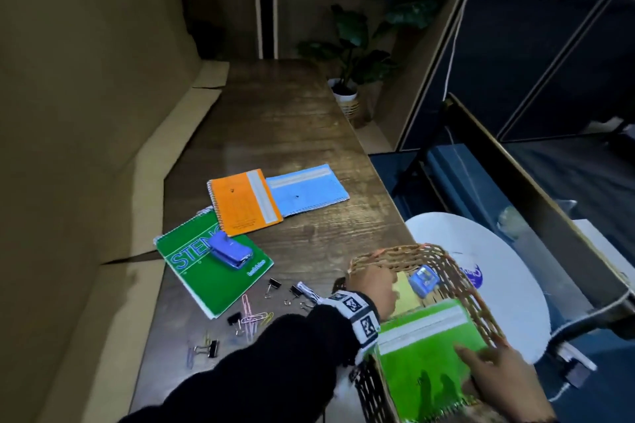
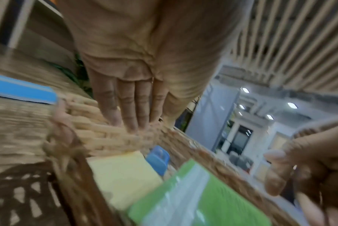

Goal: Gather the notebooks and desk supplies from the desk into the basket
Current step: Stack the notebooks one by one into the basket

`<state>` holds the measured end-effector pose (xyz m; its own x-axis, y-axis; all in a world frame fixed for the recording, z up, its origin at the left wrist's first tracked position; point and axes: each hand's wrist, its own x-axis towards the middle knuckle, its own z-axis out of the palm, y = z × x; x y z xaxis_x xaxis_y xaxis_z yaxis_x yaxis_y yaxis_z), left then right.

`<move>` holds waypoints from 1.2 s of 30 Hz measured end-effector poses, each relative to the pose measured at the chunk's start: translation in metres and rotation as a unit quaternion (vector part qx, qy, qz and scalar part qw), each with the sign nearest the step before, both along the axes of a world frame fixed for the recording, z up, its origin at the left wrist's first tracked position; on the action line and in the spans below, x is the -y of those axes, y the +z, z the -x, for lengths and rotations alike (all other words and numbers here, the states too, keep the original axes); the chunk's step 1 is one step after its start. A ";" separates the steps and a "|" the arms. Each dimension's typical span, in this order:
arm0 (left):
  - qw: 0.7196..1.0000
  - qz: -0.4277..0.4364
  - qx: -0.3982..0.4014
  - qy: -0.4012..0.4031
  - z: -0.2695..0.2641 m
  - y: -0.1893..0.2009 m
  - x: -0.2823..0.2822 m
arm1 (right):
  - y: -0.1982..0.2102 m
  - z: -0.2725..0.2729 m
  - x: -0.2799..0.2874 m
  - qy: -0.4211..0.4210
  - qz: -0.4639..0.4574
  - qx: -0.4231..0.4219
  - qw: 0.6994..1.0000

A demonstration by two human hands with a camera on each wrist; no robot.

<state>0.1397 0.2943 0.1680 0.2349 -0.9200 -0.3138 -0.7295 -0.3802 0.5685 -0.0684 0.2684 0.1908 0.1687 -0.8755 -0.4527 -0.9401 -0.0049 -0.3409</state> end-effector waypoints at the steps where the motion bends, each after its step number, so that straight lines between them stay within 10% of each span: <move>1: 0.997 0.036 -0.037 0.061 -0.015 0.000 -0.004 | 0.008 -0.015 0.004 0.016 0.003 0.015 1.000; 6: 0.909 0.155 -0.162 0.351 -0.124 0.001 -0.034 | 0.018 -0.121 0.036 0.111 0.038 0.171 0.978; 11: 0.815 0.084 -0.158 0.551 -0.257 -0.013 -0.068 | -0.014 -0.259 0.052 0.187 -0.086 0.211 0.956; 20: 0.847 -0.086 -0.147 0.504 -0.321 -0.063 -0.053 | -0.106 -0.415 0.068 0.143 -0.215 0.186 0.948; 29: 0.824 -0.068 -0.177 0.534 -0.330 -0.079 -0.043 | -0.120 -0.435 0.064 0.165 -0.151 0.142 0.964; 36: 0.857 0.052 -0.212 0.466 -0.312 -0.076 -0.049 | -0.113 -0.424 0.066 0.122 -0.191 0.202 0.953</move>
<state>0.4520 0.3429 0.0921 0.7685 -0.4225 -0.4805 0.1450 -0.6164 0.7740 0.3558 0.2025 0.0779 0.5746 -0.5716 -0.5858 -0.7182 -0.0090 -0.6958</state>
